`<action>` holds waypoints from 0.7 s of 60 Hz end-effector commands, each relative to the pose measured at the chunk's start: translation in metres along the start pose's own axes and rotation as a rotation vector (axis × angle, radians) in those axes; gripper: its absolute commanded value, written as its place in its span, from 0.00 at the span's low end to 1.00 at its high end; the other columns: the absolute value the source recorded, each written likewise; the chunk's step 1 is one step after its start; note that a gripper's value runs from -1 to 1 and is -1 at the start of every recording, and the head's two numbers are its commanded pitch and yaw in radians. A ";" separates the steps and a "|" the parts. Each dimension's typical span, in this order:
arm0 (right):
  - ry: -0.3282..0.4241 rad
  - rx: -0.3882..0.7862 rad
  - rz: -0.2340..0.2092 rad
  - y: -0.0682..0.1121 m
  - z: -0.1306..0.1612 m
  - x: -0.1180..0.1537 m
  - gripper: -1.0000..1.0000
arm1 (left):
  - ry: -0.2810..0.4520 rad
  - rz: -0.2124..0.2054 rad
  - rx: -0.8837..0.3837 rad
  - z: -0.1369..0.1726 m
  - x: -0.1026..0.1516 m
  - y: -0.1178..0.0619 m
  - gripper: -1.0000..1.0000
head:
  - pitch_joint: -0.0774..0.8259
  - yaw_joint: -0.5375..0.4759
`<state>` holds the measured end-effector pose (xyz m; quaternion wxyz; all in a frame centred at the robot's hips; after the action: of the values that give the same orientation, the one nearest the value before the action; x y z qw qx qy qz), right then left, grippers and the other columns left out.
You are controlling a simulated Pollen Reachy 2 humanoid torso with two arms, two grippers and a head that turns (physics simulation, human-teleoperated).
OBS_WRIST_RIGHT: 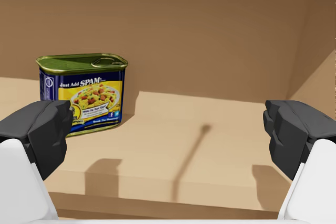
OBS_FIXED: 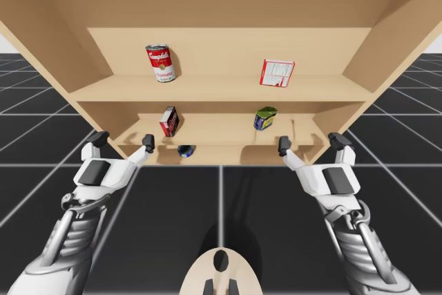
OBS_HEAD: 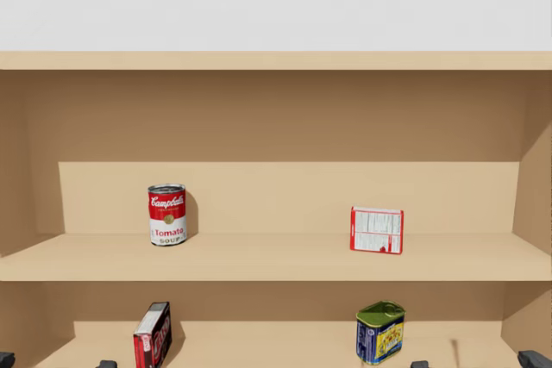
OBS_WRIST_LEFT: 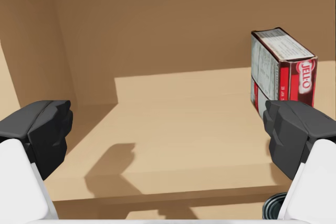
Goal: Find the potted meat can on the shelf and bring it to me.
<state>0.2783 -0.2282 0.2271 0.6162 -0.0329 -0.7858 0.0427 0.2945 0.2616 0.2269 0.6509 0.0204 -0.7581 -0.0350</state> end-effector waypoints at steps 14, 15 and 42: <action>0.014 0.010 -0.050 0.003 0.001 0.000 0.00 | -0.006 0.003 -0.004 0.001 0.001 0.000 0.00 | 0.16 0.52; 0.014 0.009 -0.051 0.003 0.001 0.000 0.00 | -0.006 0.003 -0.004 0.001 0.001 0.000 0.00 | 0.17 0.53; 0.009 -0.004 -0.028 0.003 -0.001 -0.004 0.00 | -0.015 0.003 -0.020 0.004 0.002 -0.001 0.00 | 0.42 0.36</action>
<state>0.2794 -0.2283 0.2255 0.6191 -0.0261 -0.7841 0.0363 0.2916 0.2607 0.2282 0.6465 0.0147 -0.7617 -0.0399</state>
